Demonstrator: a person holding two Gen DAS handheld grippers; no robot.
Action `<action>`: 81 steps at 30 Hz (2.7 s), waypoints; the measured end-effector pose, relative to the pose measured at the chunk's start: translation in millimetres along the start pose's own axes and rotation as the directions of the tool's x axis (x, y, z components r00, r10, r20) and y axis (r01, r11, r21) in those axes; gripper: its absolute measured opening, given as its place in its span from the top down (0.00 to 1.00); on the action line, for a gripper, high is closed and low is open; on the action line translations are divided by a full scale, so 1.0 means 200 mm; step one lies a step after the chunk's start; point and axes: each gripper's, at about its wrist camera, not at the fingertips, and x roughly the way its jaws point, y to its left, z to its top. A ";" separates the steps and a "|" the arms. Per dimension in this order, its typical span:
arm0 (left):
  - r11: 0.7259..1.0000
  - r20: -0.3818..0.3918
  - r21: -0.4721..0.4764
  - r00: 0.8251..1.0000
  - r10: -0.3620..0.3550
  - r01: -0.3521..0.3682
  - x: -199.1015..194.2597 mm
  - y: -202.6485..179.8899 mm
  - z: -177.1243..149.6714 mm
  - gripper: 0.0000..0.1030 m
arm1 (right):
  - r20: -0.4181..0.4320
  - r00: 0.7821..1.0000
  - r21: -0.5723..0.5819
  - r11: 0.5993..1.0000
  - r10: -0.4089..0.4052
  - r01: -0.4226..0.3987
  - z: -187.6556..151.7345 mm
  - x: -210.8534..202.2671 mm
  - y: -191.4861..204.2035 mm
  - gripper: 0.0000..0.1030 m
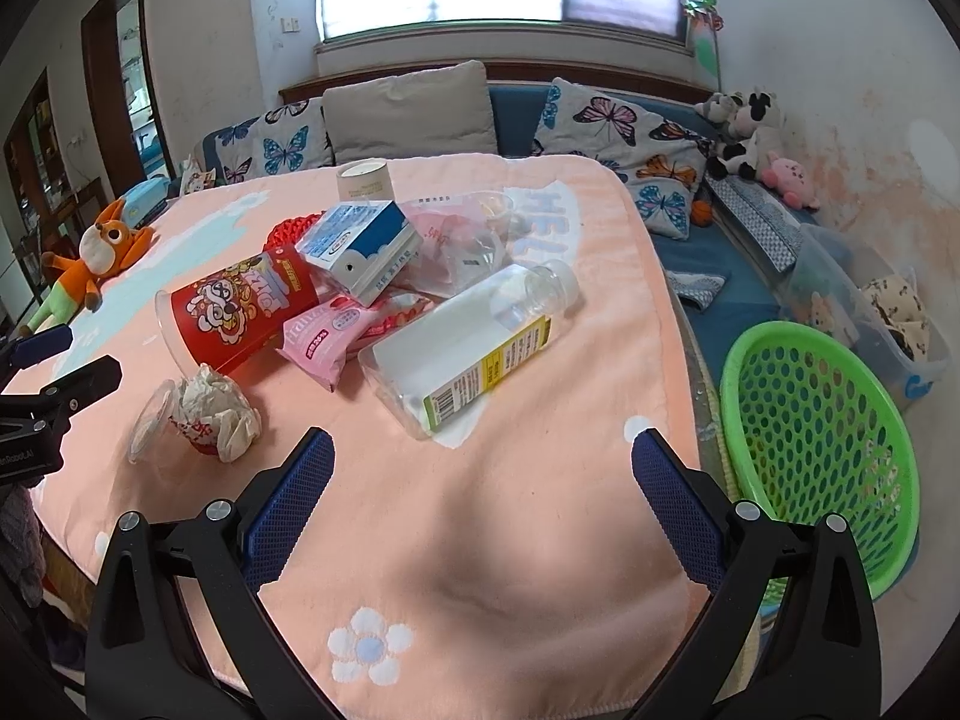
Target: Collect trash
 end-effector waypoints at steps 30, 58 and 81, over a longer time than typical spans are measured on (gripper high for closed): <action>0.983 -0.135 0.091 0.980 -0.149 0.162 0.16 0.04 -0.07 0.07 | -0.039 0.997 -0.023 0.997 0.067 -0.068 0.08 0.14 0.05 0.05; 0.926 -0.233 0.124 0.917 -0.323 0.357 0.35 0.13 -0.16 0.37 | -0.188 0.935 -0.157 0.930 0.301 -0.331 0.03 0.24 0.41 0.21; 0.956 -0.140 0.089 0.954 -0.265 0.279 0.15 0.28 -0.10 0.37 | -0.264 0.887 -0.180 0.884 0.379 -0.431 0.00 0.48 0.72 0.47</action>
